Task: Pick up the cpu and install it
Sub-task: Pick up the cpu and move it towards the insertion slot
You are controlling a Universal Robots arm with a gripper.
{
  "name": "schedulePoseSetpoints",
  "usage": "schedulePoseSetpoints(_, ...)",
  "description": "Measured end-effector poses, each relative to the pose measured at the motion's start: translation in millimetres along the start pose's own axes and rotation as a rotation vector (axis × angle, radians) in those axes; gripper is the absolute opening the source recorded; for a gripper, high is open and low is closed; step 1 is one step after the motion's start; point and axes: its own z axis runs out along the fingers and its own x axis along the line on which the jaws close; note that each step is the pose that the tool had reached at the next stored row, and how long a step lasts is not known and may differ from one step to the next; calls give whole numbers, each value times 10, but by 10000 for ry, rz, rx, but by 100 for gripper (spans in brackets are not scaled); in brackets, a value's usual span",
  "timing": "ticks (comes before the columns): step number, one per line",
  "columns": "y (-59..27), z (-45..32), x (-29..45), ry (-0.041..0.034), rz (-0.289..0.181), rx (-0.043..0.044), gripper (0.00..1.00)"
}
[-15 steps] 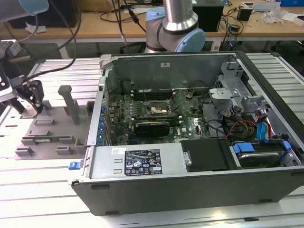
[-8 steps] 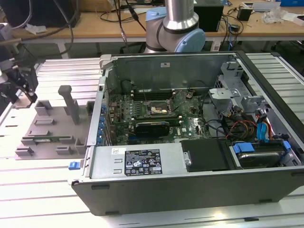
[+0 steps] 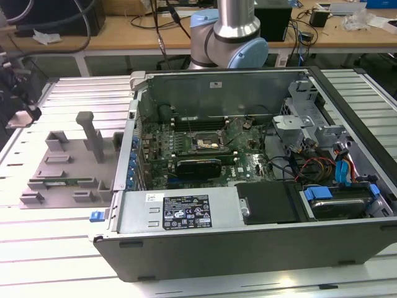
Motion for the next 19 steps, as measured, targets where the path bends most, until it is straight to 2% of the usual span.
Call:
schedulePoseSetpoints(2, 7, -77, -3, 0, 1, 0, 55)
schedulePoseSetpoints(4, 20, -222, -10, 0, 0, -1, 55)
schedulePoseSetpoints(6, 27, -299, -14, 1, 0, 0, 55)
schedulePoseSetpoints(8, 38, -419, -20, -1, 0, -1, 55)
schedulePoseSetpoints(16, 64, -738, -35, -1, 0, 0, 55)
schedulePoseSetpoints(17, 71, -805, -37, 0, 1, 0, 55)
schedulePoseSetpoints(19, 76, -881, -41, 0, 0, 0, 55)
